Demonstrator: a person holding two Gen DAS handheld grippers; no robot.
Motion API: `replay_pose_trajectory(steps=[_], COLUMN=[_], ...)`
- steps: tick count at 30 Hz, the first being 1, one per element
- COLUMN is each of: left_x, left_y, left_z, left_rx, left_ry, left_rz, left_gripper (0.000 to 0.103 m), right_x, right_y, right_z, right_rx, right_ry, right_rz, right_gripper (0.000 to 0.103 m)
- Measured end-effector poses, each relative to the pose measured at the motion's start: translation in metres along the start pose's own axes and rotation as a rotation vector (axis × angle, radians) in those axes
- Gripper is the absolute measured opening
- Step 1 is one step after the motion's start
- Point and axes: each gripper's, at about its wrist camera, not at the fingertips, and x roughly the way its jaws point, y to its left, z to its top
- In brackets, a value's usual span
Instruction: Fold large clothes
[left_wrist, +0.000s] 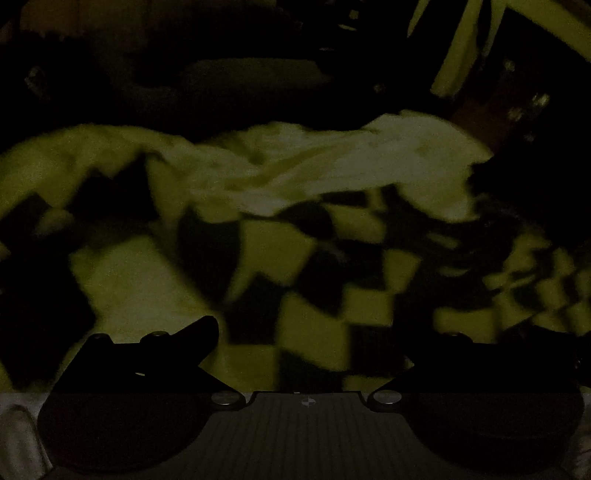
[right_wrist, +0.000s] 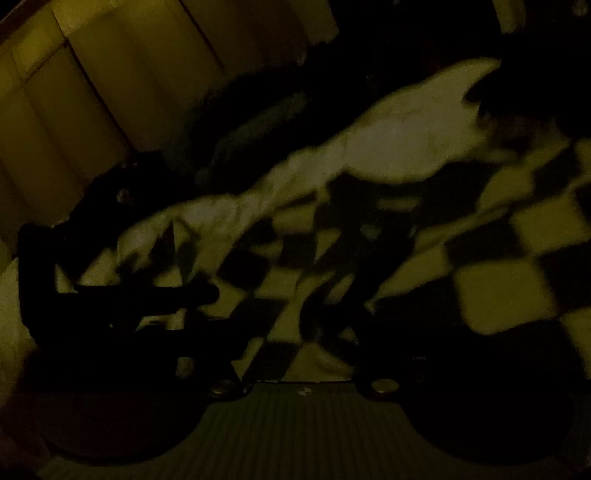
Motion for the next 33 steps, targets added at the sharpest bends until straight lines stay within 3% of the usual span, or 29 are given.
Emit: replay_pose_trajectory(steps=[3, 6, 10, 13, 15, 16, 17, 19, 20, 22, 26, 30, 33], left_x=[-0.003, -0.005, 0.013, 0.040, 0.065, 0.076, 0.083, 0.085, 0.081, 0.065, 0.011, -0.005, 0.001], left_y=[-0.020, -0.062, -0.136, -0.170, -0.181, -0.181, -0.175, -0.150, -0.136, -0.107, -0.060, -0.028, -0.018], left_z=[0.008, 0.016, 0.010, 0.004, 0.000, -0.002, -0.002, 0.002, 0.004, 0.009, 0.013, 0.005, -0.020], left_rx=[0.004, 0.145, 0.428, 0.531, 0.555, 0.550, 0.520, 0.372, 0.298, 0.207, 0.117, 0.076, 0.107], left_ry=[-0.021, -0.057, -0.071, -0.017, 0.014, 0.030, 0.053, 0.081, 0.083, 0.042, -0.137, -0.120, -0.041], left_rz=[-0.066, -0.080, -0.019, 0.007, 0.094, 0.156, 0.182, 0.107, 0.061, 0.032, 0.039, 0.083, 0.124], left_gripper=[0.103, 0.103, 0.103, 0.103, 0.103, 0.090, 0.068, 0.063, 0.055, 0.051, 0.051, 0.051, 0.052], right_x=[-0.020, -0.043, -0.064, -0.079, -0.086, -0.087, -0.089, -0.090, -0.090, -0.087, -0.085, -0.078, -0.073], right_y=[-0.005, -0.013, -0.031, -0.056, -0.072, -0.078, -0.082, -0.085, -0.085, -0.084, -0.081, -0.082, -0.081], right_z=[0.010, 0.011, 0.019, 0.021, 0.019, 0.017, 0.016, 0.014, 0.013, 0.011, 0.010, 0.009, 0.006], right_rx=[0.028, 0.044, 0.066, 0.172, 0.245, 0.271, 0.287, 0.286, 0.275, 0.243, 0.201, 0.214, 0.217], right_ry=[-0.054, -0.115, -0.187, -0.219, -0.226, -0.232, -0.234, -0.226, -0.226, -0.224, -0.218, -0.195, -0.173], right_rz=[0.015, -0.016, -0.223, -0.259, -0.255, -0.254, -0.256, -0.266, -0.269, -0.282, -0.294, -0.275, -0.261], right_gripper=[0.070, 0.069, 0.073, 0.073, 0.073, 0.073, 0.073, 0.073, 0.073, 0.073, 0.073, 0.073, 0.073])
